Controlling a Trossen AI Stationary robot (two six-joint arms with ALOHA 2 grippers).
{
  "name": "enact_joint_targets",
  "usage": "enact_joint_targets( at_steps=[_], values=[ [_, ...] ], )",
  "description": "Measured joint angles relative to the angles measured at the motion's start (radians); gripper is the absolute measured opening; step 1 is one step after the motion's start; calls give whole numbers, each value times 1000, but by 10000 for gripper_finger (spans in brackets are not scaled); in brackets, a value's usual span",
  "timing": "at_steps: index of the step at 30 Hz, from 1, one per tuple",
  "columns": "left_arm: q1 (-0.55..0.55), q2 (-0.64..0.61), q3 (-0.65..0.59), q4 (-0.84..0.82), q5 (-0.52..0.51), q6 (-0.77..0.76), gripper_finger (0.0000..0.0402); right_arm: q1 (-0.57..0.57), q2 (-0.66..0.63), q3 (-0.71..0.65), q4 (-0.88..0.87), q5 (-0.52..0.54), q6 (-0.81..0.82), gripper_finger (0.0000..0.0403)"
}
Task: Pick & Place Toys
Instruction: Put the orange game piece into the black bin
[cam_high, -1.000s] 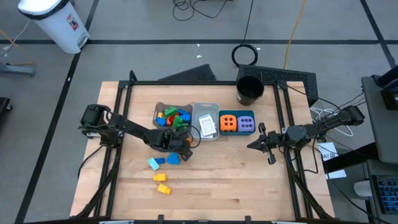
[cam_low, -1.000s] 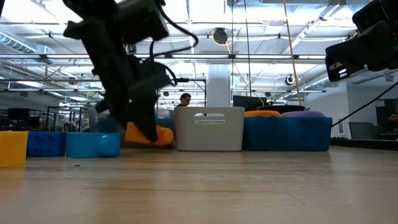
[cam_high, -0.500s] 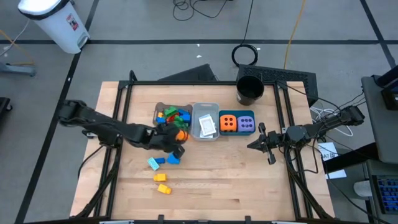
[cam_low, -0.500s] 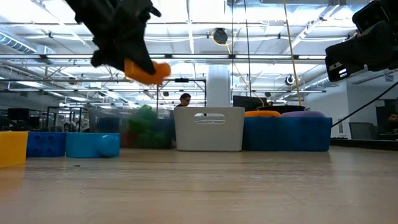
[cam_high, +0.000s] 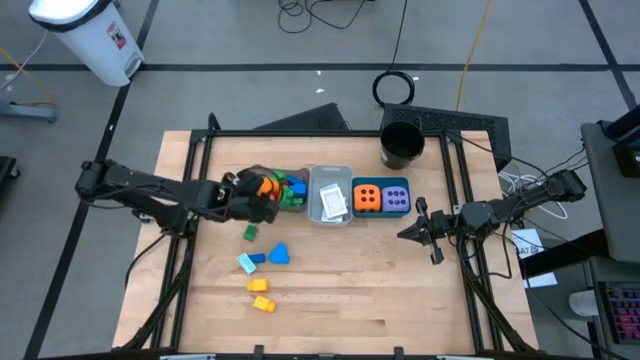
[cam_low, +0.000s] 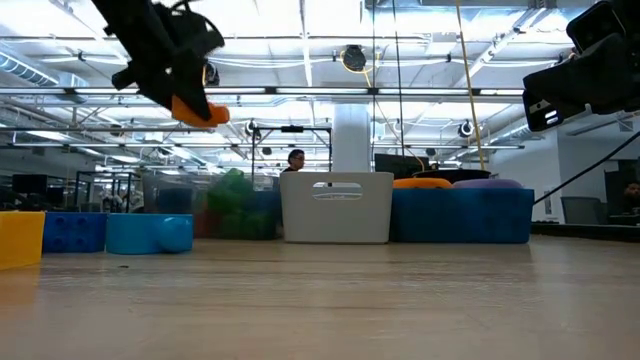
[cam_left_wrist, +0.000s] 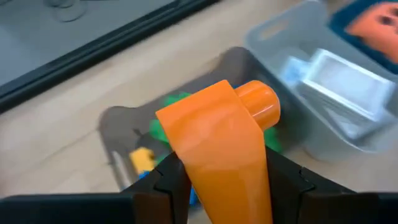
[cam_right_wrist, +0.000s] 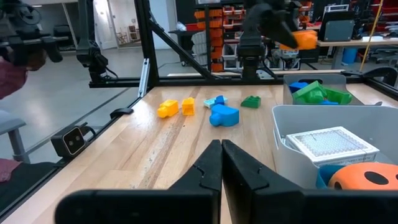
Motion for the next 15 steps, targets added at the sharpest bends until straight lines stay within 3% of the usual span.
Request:
enact_joint_targets(
  at_steps=[5,15],
  values=[
    [70,19,-17,20,-7,-4,158,0,0,0,0,0,0,4],
    [242,20,-191,134,48,-45,145,0,0,0,0,0,0,4]
  ],
)
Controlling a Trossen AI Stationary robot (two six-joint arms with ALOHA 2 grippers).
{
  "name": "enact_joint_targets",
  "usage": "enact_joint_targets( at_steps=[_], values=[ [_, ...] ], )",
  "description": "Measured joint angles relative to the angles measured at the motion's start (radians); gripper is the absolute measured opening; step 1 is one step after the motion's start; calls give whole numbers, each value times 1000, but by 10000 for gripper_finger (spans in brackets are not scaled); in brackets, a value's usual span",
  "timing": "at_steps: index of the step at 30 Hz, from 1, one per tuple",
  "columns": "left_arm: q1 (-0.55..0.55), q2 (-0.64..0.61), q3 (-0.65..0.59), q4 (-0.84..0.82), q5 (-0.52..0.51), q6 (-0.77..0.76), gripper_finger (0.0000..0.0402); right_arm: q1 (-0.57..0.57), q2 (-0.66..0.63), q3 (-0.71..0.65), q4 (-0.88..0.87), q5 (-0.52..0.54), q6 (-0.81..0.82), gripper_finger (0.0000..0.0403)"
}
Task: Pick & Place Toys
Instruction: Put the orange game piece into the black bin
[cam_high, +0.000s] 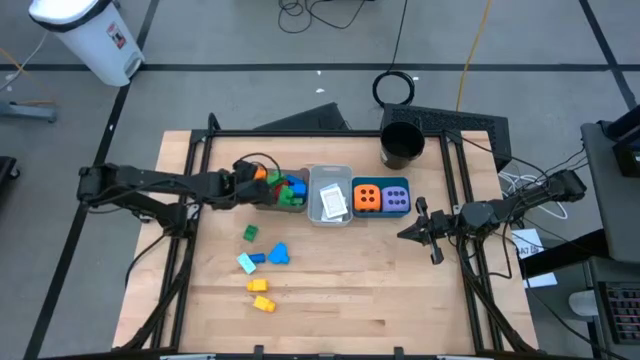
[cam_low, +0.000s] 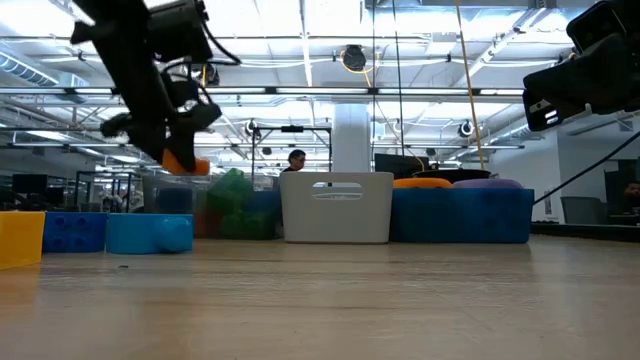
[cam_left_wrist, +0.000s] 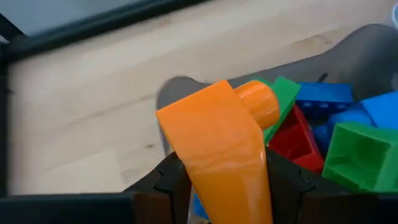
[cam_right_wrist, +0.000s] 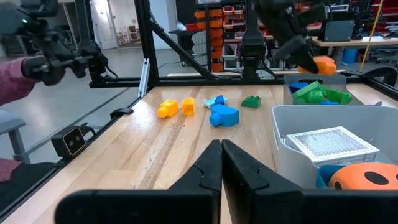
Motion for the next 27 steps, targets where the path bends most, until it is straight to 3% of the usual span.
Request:
enact_joint_targets(
  at_steps=[6,16,27],
  values=[
    [35,0,-99,163,64,1,173,0,0,0,0,0,0,4],
    [47,0,-105,157,75,43,188,0,0,0,0,0,0,4],
    [47,0,-105,157,96,116,283,0,0,0,0,0,0,4]
  ],
)
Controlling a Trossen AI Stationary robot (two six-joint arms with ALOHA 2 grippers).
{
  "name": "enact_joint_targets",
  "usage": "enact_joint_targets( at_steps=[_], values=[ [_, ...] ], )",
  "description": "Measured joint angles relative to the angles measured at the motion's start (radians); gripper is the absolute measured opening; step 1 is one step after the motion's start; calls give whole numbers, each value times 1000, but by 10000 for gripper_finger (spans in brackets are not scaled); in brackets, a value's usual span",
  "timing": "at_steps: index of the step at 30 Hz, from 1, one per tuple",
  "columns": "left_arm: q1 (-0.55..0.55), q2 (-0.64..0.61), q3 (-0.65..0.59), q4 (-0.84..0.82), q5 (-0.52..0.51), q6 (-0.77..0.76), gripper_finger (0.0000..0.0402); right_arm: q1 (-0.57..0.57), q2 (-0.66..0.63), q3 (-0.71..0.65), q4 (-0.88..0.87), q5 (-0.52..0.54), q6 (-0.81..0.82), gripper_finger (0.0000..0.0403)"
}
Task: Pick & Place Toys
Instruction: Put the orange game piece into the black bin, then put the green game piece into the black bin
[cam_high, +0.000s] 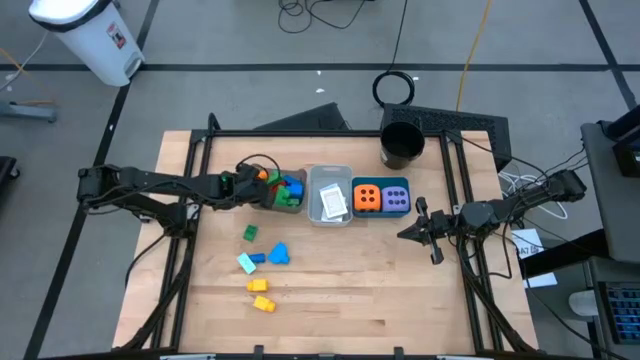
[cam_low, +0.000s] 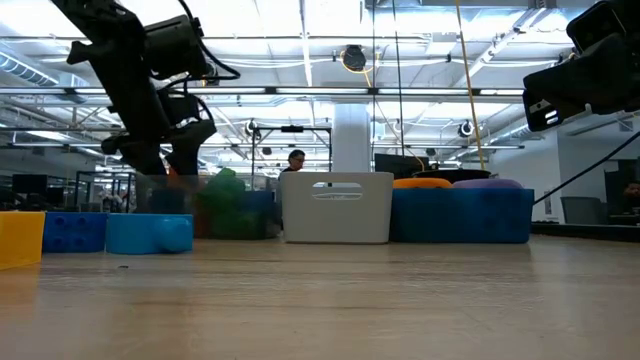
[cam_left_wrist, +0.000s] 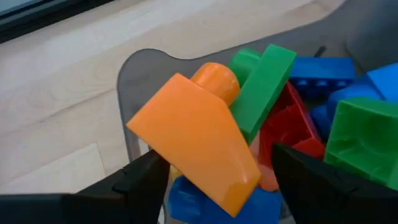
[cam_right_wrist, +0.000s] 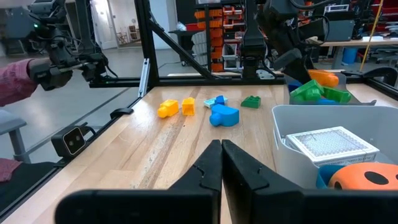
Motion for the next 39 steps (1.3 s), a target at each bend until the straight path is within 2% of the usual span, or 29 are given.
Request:
enact_joint_targets(
  at_steps=[4,10,16,22,26,33,39],
  values=[
    [0,0,8,-9,11,13,297,0,0,0,0,0,0,4],
    [0,-36,55,-42,12,37,291,0,0,0,0,0,0,4],
    [-10,-106,122,-100,26,50,279,0,0,0,0,0,0,4],
    [-58,-191,156,-88,77,68,276,0,0,0,0,0,0,4],
    [-125,-250,157,-57,110,68,274,0,0,0,0,0,0,4],
    [-316,-291,156,-29,112,58,275,0,0,0,0,0,0,4],
    [-482,-286,130,-48,114,-93,275,0,0,0,0,0,0,4]
  ],
)
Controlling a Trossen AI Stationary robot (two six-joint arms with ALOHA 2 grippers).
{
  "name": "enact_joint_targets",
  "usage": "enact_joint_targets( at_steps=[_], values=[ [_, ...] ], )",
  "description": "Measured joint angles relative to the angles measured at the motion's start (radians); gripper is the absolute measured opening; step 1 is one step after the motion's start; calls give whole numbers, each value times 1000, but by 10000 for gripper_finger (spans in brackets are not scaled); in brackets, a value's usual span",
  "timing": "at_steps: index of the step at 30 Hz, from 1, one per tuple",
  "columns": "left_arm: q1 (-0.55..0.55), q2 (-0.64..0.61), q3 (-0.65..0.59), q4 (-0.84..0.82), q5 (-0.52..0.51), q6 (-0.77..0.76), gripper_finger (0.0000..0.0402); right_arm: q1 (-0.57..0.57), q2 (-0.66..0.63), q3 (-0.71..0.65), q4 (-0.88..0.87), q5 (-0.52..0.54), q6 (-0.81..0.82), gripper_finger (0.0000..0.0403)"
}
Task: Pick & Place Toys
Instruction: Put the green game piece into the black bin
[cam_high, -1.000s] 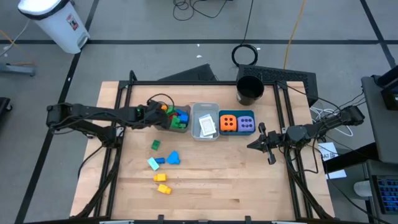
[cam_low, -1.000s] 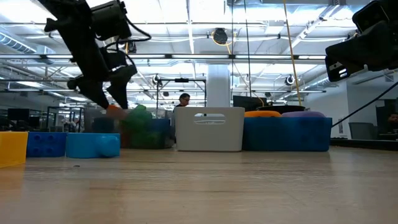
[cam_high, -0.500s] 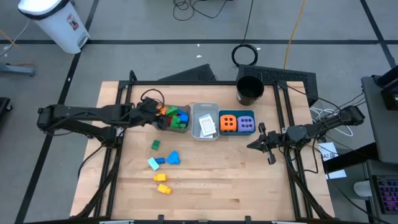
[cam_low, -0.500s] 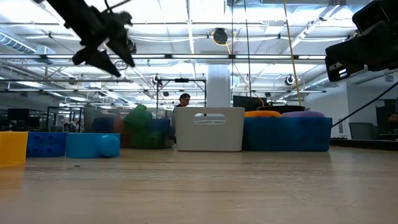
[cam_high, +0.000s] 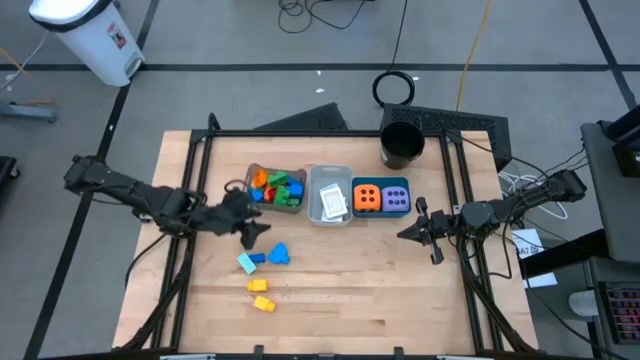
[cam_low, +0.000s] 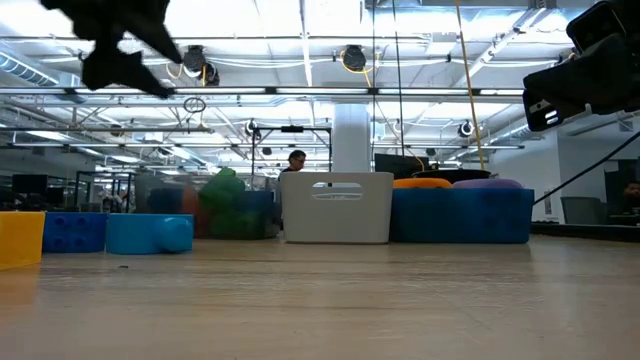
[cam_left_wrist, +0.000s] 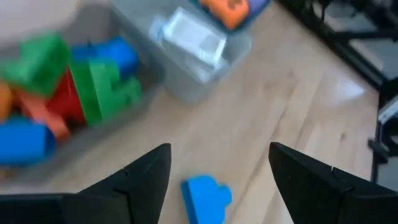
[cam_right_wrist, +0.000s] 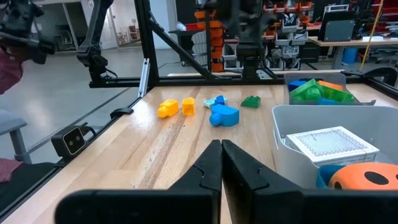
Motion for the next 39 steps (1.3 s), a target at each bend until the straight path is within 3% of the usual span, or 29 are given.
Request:
enact_joint_targets(
  at_steps=[6,13,27,39],
  values=[
    [-105,44,-64,-68,14,-204,275,0,0,0,0,0,0,4],
    [-125,111,-111,-168,28,-370,275,0,0,0,0,0,0,4],
    [-92,342,-139,-175,18,-416,275,0,0,0,0,0,-11,4],
    [1,437,-139,-180,62,-387,275,0,0,0,0,0,-10,4]
  ],
)
